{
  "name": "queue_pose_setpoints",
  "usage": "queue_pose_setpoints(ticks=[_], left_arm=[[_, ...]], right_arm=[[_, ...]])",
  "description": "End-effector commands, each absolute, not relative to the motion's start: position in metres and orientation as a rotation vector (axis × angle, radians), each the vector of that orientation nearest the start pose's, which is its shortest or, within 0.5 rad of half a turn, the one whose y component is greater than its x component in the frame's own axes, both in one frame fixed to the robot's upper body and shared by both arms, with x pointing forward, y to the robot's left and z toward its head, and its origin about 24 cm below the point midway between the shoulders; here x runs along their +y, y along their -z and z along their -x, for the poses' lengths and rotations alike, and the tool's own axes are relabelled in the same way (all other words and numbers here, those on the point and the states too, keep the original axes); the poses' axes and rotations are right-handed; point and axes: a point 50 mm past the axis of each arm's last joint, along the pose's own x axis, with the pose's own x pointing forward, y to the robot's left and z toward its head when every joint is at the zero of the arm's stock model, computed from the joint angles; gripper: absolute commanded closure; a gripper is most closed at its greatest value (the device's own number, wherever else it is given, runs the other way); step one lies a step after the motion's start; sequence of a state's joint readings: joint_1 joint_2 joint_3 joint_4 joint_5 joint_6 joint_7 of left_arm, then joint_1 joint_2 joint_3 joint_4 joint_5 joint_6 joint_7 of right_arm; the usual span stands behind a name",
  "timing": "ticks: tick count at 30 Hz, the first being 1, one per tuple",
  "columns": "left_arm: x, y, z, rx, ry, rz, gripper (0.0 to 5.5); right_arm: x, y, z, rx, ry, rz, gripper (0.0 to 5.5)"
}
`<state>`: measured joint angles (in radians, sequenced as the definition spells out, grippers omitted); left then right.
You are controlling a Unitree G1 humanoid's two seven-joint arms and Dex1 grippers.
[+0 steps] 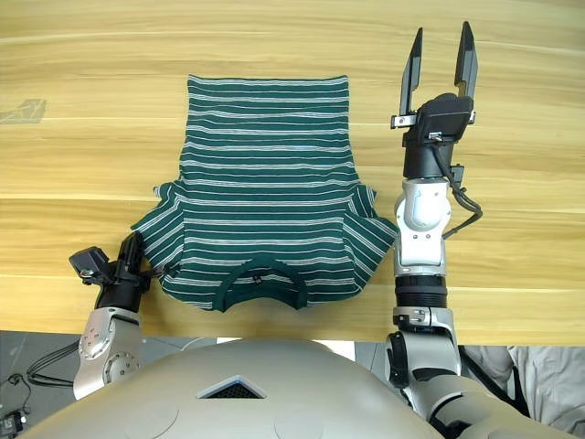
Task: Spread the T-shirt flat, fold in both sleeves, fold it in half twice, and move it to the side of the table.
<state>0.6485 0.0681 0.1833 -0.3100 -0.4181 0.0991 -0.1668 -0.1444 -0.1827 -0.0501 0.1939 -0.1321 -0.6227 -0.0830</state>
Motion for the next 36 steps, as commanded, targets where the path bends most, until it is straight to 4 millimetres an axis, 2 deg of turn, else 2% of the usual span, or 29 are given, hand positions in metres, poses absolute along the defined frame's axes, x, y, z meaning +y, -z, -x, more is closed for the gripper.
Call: queue_pose_setpoints(ticks=[1,4,9,14,19,22,25,33,36], left_arm=[[0.223,0.002,-0.107,0.318,-0.206,0.277,5.46],[0.222,-0.004,-0.108,0.269,-0.187,0.232,5.46],[0.210,-0.029,-0.113,0.080,-0.057,0.052,5.46],[0.196,-0.033,-0.114,0.014,0.045,-0.061,5.46],[0.166,-0.037,-0.113,-0.047,0.267,-0.187,5.46],[0.151,-0.033,-0.109,-0.045,0.407,-0.247,5.46],[0.143,-0.029,-0.108,-0.038,0.470,-0.288,5.46],[0.142,-0.001,-0.104,0.145,0.514,-0.337,5.46],[0.135,-0.010,-0.101,0.112,0.570,-0.300,5.20]], right_arm=[[-0.179,-0.097,-0.270,-0.583,0.008,0.294,3.17],[-0.179,-0.097,-0.270,-0.583,0.005,0.296,3.17],[-0.178,-0.096,-0.271,-0.582,-0.001,0.300,3.17],[-0.176,-0.095,-0.272,-0.579,-0.007,0.303,3.17],[-0.174,-0.094,-0.274,-0.574,-0.014,0.301,3.17],[-0.173,-0.093,-0.275,-0.571,-0.020,0.298,3.17],[-0.172,-0.093,-0.276,-0.571,-0.022,0.297,3.17],[-0.173,-0.092,-0.277,-0.557,-0.016,0.269,3.17],[-0.173,-0.091,-0.276,-0.553,-0.020,0.273,3.17]])
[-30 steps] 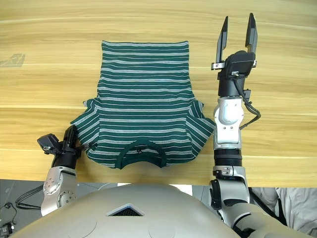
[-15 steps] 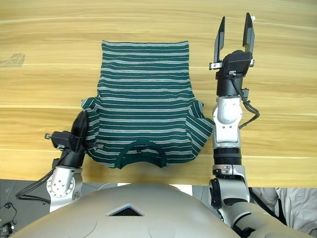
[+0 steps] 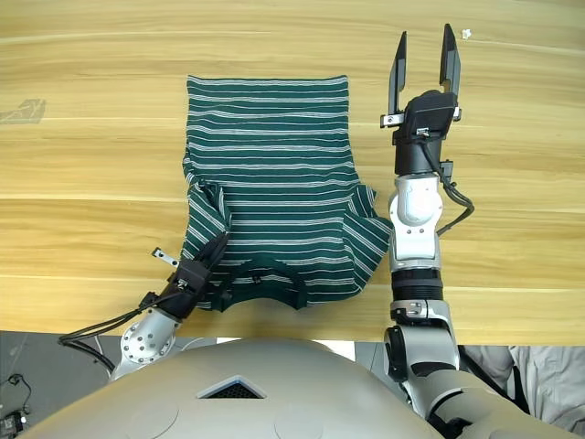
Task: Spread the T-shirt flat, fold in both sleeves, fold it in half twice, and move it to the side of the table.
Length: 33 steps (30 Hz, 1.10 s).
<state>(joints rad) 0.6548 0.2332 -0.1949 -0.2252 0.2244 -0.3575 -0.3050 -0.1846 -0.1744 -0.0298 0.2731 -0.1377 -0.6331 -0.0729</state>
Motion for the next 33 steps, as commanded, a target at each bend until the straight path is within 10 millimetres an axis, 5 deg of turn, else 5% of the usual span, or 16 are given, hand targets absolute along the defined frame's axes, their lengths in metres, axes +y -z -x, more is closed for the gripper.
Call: queue_pose_setpoints(ticks=[1,8,13,16,20,26,29,33], left_arm=[[0.132,-0.015,-0.101,0.090,0.592,-0.290,5.09],[0.121,-0.028,-0.094,0.008,0.754,-0.230,3.89],[0.130,-0.048,-0.111,-0.068,0.658,-0.118,3.89],[0.165,-0.077,-0.140,-0.179,0.382,0.010,3.89],[0.237,-0.084,-0.157,-0.198,-0.035,-0.065,3.89],[0.236,-0.079,-0.151,-0.175,-0.086,-0.097,3.89],[0.232,-0.076,-0.148,-0.157,-0.077,-0.100,3.89],[0.228,-0.068,-0.146,-0.130,-0.073,-0.109,3.89]], right_arm=[[-0.173,-0.091,-0.276,-0.553,-0.022,0.274,3.17],[-0.172,-0.091,-0.278,-0.553,-0.026,0.278,3.17],[-0.184,-0.089,-0.273,-0.509,-0.046,0.270,3.17],[-0.210,-0.079,-0.257,-0.316,-0.173,0.130,3.17],[-0.285,-0.066,-0.226,0.034,-0.314,-0.044,3.17],[-0.324,-0.042,-0.165,0.361,-0.529,-0.240,3.17],[-0.323,-0.033,-0.151,0.449,-0.582,-0.261,3.17],[-0.298,-0.024,-0.151,0.466,-0.712,-0.320,3.17]])
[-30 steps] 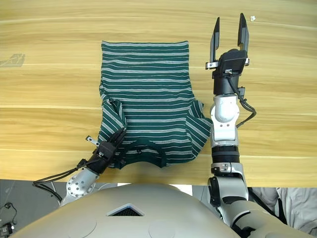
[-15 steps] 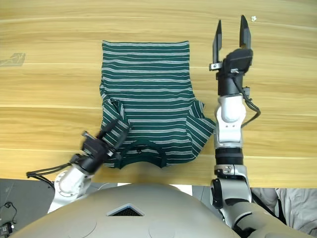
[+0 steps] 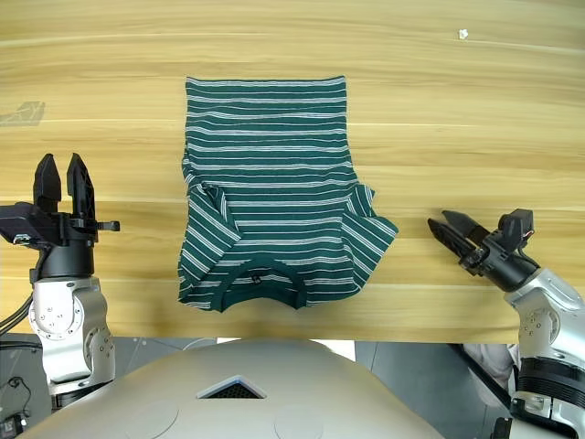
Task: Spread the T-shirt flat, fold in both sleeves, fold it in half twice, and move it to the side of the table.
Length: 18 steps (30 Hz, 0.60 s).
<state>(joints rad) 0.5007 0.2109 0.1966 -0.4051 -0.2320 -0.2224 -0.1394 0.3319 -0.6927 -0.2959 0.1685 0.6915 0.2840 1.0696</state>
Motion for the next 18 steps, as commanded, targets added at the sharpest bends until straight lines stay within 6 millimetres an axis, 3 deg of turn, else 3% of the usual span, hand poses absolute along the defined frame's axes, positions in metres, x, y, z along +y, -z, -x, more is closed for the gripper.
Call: queue_pose_setpoints(ticks=[1,9,18], left_arm=[[0.227,-0.065,-0.145,-0.121,-0.072,-0.102,3.89],[0.222,-0.056,-0.144,-0.090,-0.069,-0.073,3.89],[0.216,-0.051,-0.141,-0.077,-0.063,-0.031,3.89]], right_arm=[[-0.294,-0.023,-0.151,0.467,-0.732,-0.323,3.17],[-0.273,-0.020,-0.151,0.482,-0.805,-0.312,3.17],[-0.275,-0.010,-0.154,0.530,-0.755,-0.244,3.17]])
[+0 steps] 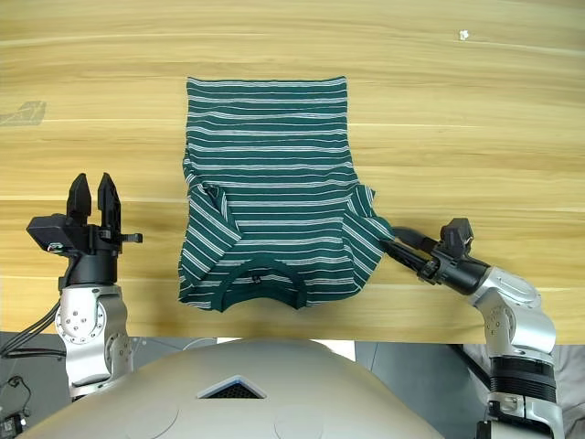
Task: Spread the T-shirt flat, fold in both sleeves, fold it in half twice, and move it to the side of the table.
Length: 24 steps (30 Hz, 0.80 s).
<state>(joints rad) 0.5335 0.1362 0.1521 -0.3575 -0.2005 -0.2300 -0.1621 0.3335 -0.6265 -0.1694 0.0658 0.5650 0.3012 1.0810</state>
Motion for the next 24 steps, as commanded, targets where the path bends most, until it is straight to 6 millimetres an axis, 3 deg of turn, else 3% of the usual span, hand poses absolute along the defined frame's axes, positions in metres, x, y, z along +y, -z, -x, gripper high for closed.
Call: queue_pose_setpoints(ticks=[1,7,18,24], left_arm=[[0.2147,-0.0495,-0.1406,-0.074,-0.062,-0.026,3.89],[0.2110,-0.0463,-0.1407,-0.068,-0.056,-0.021,3.87],[0.2093,-0.0428,-0.1433,-0.063,-0.045,-0.026,3.87],[0.2082,-0.0411,-0.1472,-0.062,-0.037,-0.026,3.87]], right_arm=[[-0.2744,-0.0100,-0.1551,0.528,-0.755,-0.245,3.17],[-0.2729,-0.0091,-0.1582,0.526,-0.774,-0.239,3.39],[-0.2735,-0.0080,-0.1612,0.519,-0.783,-0.269,5.43],[-0.2721,-0.0150,-0.1646,0.454,-0.808,-0.284,5.47]])
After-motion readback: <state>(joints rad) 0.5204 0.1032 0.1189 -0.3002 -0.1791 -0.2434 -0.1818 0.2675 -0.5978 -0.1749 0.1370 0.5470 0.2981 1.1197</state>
